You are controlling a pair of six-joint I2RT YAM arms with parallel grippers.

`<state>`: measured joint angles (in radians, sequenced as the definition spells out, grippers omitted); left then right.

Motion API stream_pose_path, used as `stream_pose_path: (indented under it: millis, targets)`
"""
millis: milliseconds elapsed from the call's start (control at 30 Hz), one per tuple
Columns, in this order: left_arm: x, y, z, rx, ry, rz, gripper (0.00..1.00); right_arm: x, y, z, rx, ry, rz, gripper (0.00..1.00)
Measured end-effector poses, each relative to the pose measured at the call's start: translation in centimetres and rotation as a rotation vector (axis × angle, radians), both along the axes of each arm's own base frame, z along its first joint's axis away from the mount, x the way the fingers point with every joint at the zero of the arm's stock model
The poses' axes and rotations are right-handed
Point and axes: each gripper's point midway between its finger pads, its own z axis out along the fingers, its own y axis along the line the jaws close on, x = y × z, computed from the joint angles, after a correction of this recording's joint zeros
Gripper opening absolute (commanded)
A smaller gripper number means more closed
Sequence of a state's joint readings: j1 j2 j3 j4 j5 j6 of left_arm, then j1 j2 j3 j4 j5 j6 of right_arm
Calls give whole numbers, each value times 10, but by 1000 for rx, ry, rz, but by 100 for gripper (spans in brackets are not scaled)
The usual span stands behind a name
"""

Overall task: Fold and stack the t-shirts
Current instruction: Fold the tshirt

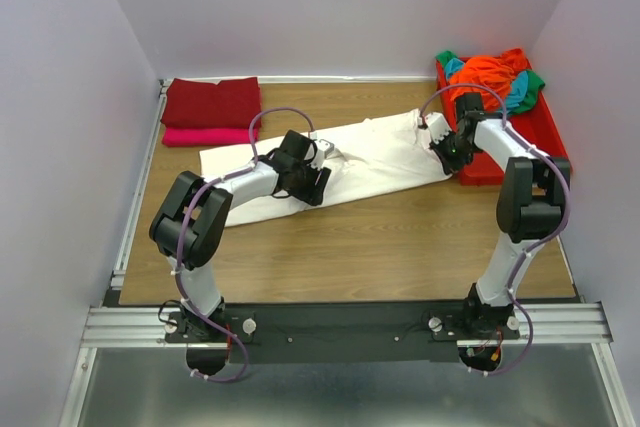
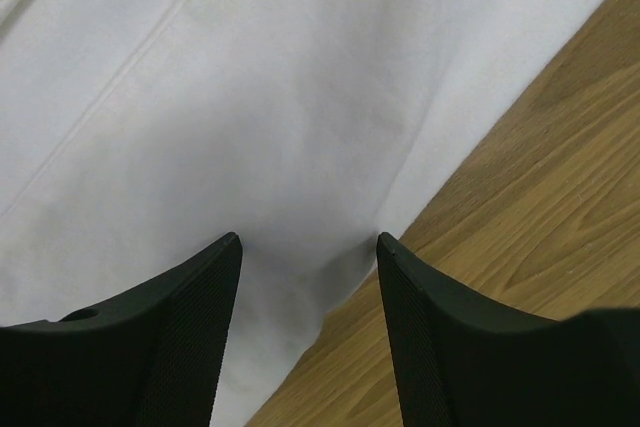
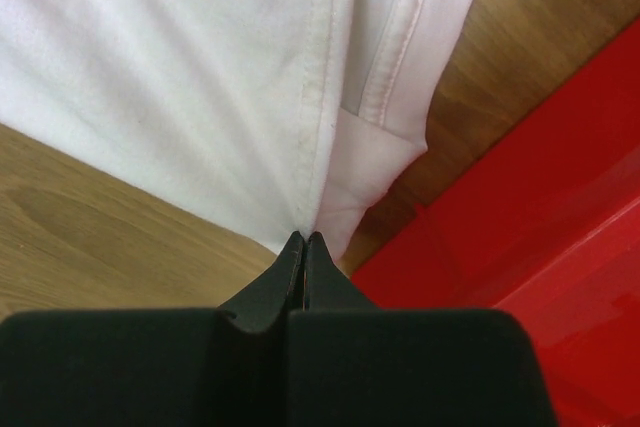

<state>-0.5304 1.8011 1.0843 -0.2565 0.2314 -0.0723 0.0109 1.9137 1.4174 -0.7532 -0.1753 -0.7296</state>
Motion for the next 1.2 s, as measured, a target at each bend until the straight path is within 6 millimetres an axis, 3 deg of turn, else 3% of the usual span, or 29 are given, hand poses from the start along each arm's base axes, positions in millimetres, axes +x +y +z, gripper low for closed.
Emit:
stream_pose_path:
  millis: [333,433,467,567,600,667,800,967,1067,1100,1200]
  targets:
    - [1,-1,1,-9,-10,2,72,-1,-9,6,-48,-36,-27,2]
    - [1,-1,1,-12,-12,1,72,-1,-9,5,-49,-44,-36,10]
    - [0,-1,1,-14,-14,0,72,-1,-9,4,-48,-45,-36,20]
    - [-3,0,3,-21,-12,-3,72,-5,-10,3,-51,-40,-43,34]
    - [-7,1,3,-19,-3,-1,72,-7,-10,3,-53,-39,-41,44]
    - [-14,5,8,-13,17,3,74,-10,-9,5,-50,-41,-44,52]
    - [-15,8,46,-46,-18,27,75,-9,-7,17,-36,-74,-50,53]
    - [24,0,141,-215,-215,88,74,0,7,34,48,-113,-43,53]
    - [48,-1,177,-324,-273,130,61,5,26,44,157,-128,-17,52]
    - [56,-3,184,-356,-283,140,50,5,33,46,193,-128,-5,51]
    - [86,-17,195,-447,-283,156,37,1,54,51,301,-114,28,49]
